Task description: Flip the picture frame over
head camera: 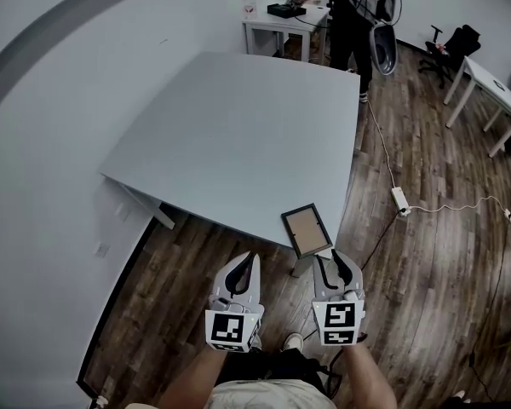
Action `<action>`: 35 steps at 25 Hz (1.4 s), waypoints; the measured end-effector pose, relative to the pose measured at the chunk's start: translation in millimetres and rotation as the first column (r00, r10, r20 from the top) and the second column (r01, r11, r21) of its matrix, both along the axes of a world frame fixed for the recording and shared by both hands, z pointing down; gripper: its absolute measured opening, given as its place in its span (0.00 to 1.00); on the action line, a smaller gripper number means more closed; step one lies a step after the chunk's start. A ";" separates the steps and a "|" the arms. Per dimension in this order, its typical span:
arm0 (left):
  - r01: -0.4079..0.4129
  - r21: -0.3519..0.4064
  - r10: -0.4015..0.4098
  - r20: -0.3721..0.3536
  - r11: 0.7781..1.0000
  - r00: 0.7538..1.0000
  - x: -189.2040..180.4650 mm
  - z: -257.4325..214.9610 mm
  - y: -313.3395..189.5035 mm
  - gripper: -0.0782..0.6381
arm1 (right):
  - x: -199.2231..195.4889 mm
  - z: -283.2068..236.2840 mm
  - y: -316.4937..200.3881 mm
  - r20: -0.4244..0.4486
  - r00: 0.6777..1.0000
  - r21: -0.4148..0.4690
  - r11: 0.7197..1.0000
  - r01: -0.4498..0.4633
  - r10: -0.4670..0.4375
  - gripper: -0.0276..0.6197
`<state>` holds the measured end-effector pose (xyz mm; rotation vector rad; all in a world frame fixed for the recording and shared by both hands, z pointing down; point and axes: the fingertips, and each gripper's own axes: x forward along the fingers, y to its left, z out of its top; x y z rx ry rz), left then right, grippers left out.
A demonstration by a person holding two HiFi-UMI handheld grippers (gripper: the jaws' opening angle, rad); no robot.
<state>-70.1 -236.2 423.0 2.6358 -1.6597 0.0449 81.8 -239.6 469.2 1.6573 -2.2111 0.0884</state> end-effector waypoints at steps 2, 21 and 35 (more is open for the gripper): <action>-0.001 0.002 0.001 -0.006 1.000 1.000 0.3 -4.9 2.7 0.11 | 4.3 -18.3 6.4 0.045 0.999 0.030 0.999 -0.017 0.016 0.27; -0.006 0.010 0.006 0.003 1.000 1.000 -0.9 -38.5 25.2 0.11 | 27.3 -78.3 43.2 0.163 0.979 0.139 0.980 -0.143 0.120 0.08; -0.007 0.011 0.007 -0.010 1.000 1.000 -4.0 -44.5 15.0 0.11 | 42.0 -79.8 39.5 0.180 0.971 0.132 0.974 -0.185 0.160 0.08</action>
